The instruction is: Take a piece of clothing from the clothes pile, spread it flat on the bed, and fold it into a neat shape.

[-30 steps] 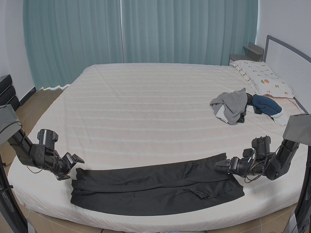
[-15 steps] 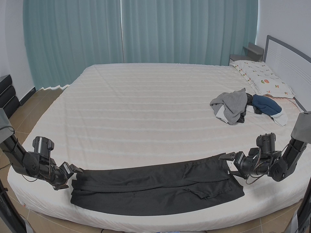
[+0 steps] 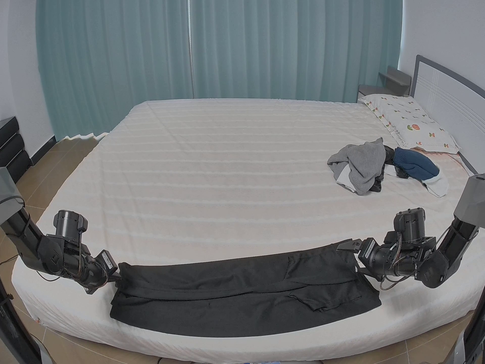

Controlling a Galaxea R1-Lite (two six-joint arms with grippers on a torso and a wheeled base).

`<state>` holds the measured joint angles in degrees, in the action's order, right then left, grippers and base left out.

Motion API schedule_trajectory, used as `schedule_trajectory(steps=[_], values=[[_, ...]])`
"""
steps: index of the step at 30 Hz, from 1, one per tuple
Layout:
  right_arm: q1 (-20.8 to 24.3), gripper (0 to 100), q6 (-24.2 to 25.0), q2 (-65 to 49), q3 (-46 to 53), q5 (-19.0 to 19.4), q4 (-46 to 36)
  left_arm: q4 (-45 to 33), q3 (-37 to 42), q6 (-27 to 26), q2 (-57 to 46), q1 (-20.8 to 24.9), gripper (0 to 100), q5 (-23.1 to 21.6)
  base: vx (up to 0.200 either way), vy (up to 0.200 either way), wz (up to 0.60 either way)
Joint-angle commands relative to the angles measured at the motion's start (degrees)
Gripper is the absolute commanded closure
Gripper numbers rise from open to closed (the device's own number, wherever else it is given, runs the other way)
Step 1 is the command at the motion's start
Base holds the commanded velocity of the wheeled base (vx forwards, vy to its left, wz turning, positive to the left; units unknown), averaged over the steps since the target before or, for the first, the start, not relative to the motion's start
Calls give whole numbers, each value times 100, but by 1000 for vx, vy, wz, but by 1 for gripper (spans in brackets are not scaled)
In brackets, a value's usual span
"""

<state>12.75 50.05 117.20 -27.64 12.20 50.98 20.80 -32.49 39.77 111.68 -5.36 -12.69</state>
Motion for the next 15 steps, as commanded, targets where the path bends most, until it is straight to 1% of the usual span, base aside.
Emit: schedule_trajectory(steps=[1, 5, 10, 15], values=[[96, 0, 4, -48, 30, 1, 0, 3, 6, 58, -348, -26, 100, 12, 0, 0, 0], [131, 0, 13, -39, 30, 1, -18, 12, 23, 93, -559, -35, 100, 12, 0, 0, 0], [333, 0, 470, -22, -93, -7, -282, 91, 50, 110, -647, -35, 100, -14, 0, 0, 0], [360, 0, 576, 66, -251, -166, -457, 276, 67, 260, -656, -35, 100, -14, 0, 0, 0]])
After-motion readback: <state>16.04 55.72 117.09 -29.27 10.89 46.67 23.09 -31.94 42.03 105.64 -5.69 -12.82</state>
